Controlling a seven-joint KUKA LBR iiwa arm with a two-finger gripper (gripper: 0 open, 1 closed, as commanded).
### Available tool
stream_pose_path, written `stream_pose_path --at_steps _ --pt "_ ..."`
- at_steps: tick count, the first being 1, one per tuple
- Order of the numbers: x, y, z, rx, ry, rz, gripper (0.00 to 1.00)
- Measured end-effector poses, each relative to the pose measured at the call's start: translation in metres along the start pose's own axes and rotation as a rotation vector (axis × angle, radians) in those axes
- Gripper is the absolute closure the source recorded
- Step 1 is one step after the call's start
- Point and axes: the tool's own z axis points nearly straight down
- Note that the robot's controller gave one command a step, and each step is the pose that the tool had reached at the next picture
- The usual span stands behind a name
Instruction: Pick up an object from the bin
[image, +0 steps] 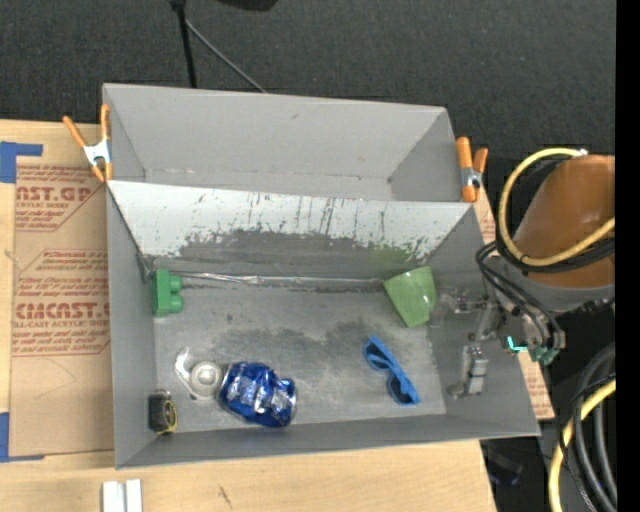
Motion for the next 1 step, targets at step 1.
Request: stream_pose_path --at_steps 1 --pt "-0.0057 0.0291 0.0761 -0.001 -0.003 -0.2 0.0"
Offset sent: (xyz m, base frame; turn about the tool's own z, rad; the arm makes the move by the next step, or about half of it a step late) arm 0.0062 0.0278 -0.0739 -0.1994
